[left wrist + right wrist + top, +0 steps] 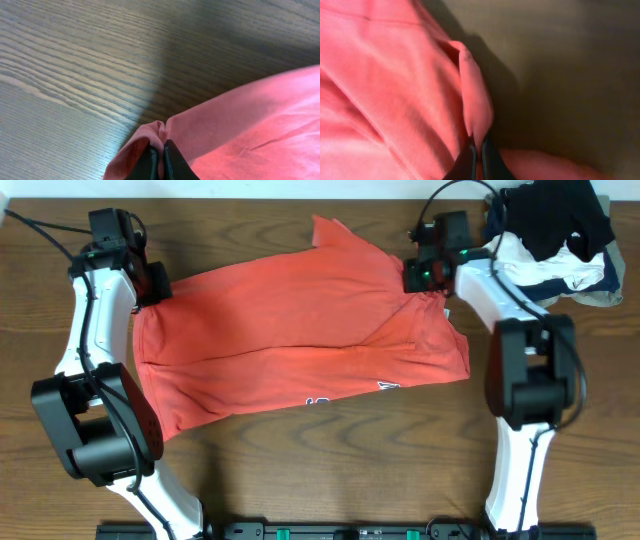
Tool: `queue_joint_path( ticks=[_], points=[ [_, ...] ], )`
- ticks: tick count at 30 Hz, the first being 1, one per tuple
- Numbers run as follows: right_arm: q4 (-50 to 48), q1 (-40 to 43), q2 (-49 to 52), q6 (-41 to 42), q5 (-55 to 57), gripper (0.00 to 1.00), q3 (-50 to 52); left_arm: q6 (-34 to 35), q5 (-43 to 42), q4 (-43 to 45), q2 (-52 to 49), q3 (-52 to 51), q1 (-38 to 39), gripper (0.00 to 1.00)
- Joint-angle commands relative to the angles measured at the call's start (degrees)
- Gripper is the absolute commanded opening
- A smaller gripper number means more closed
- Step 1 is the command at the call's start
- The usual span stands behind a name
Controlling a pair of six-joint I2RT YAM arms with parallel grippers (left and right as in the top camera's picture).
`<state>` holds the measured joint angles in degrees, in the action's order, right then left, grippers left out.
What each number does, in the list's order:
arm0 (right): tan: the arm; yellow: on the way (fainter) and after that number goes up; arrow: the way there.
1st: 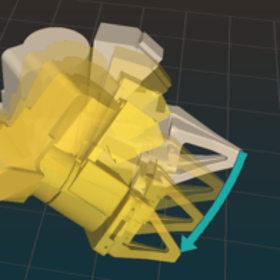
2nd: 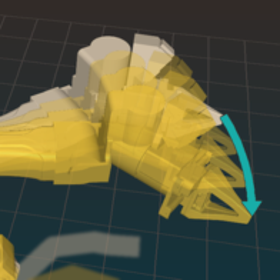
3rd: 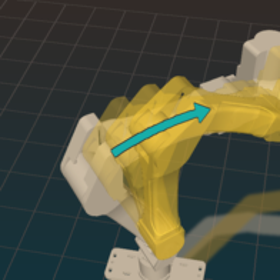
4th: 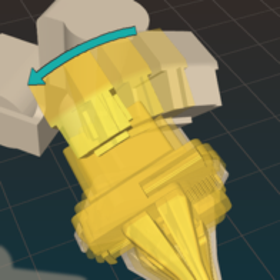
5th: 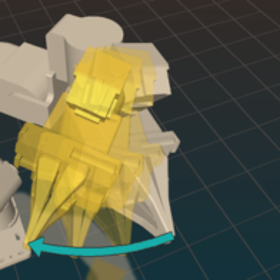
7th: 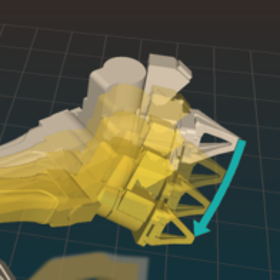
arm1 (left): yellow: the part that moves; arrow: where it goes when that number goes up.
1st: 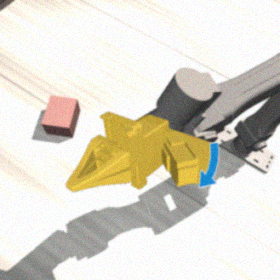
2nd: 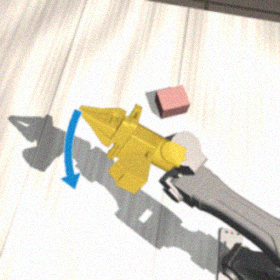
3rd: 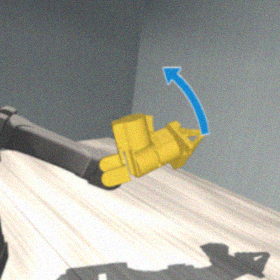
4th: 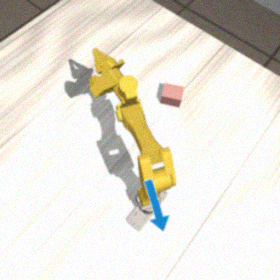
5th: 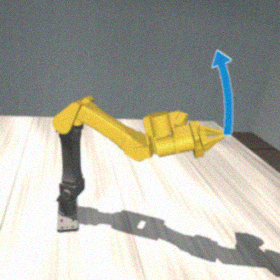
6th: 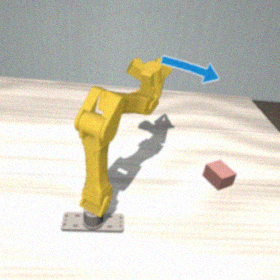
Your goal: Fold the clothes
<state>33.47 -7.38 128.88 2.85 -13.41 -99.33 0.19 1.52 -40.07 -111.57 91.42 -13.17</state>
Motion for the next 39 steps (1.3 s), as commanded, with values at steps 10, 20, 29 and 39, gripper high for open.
queue_joint_path(
  ticks=[10, 20, 29, 39],
  points=[
    [15.45, -3.72, -8.76, -9.20, 1.75, 0.99, -0.11, -0.59, 0.44, -0.94, -0.33, 0.31, 0.07, 0.06],
    [-13.57, -5.57, -3.28, -8.72, 1.29, 0.90, -0.11, -1.70, 0.46, -0.46, -0.33, 0.31, 0.07, 0.06],
    [-22.14, -9.73, 7.06, -7.21, -2.03, 0.78, -3.28, -2.08, 0.42, 1.73, -0.33, 0.31, 0.09, 0.06],
    [-20.44, -12.20, 15.93, -2.45, 0.61, 0.74, -13.29, -2.10, 0.52, 2.01, -0.33, 0.31, 0.07, 0.06]
  ],
)
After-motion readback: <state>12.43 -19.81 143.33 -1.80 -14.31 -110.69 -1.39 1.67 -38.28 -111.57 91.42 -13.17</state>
